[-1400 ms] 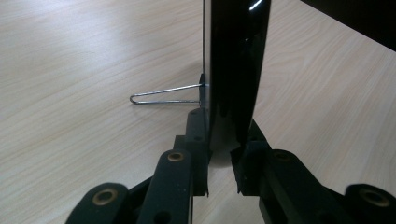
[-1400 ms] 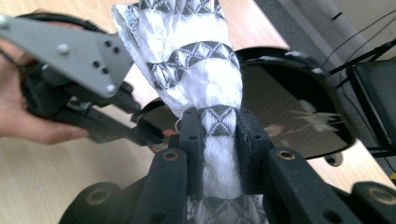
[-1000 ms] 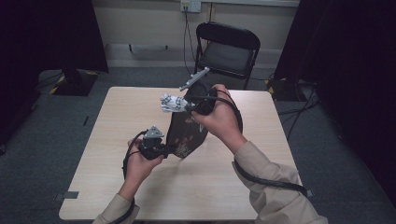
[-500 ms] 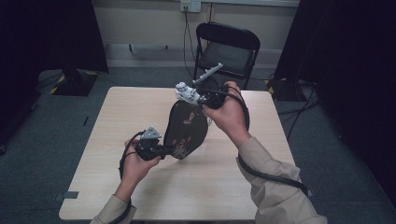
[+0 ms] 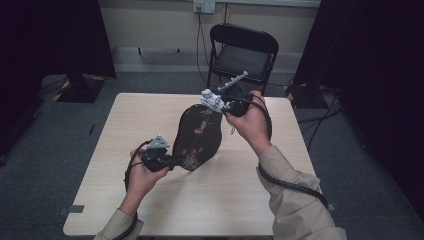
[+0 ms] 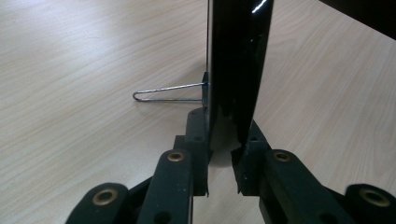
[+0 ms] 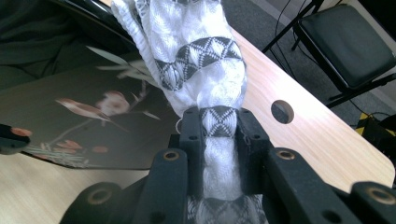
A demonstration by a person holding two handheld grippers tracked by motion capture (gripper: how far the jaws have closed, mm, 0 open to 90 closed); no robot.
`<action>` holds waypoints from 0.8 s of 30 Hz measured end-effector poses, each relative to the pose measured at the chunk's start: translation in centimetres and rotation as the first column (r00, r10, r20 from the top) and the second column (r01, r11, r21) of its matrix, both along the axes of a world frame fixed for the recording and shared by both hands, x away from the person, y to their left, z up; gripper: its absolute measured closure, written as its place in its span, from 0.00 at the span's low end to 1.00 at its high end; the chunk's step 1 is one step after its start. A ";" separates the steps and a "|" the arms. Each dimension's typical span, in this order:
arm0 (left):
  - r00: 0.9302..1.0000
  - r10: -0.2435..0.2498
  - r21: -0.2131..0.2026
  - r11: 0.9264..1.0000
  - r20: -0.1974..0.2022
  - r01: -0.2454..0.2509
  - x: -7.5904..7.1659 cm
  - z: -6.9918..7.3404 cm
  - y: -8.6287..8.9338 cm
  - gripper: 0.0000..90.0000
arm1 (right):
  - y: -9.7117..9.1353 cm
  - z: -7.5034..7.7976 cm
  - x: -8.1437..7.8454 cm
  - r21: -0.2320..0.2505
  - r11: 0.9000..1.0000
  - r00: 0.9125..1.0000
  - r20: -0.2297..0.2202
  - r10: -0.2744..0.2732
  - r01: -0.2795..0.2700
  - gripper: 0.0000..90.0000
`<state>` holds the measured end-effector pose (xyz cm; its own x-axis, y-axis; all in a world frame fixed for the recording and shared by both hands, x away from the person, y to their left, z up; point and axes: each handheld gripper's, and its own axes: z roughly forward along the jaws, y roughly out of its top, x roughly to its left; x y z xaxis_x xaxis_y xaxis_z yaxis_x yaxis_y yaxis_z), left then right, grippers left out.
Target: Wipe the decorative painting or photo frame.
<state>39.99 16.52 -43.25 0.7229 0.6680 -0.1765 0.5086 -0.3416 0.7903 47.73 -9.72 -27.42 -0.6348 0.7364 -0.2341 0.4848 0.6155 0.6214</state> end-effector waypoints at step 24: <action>1.000 0.023 0.010 1.000 0.019 -0.023 -0.2 -0.2 0.3 0.86 | -2.8 -4.5 1.1 -0.012 0.997 0.994 -0.075 -0.076 0.075 0.84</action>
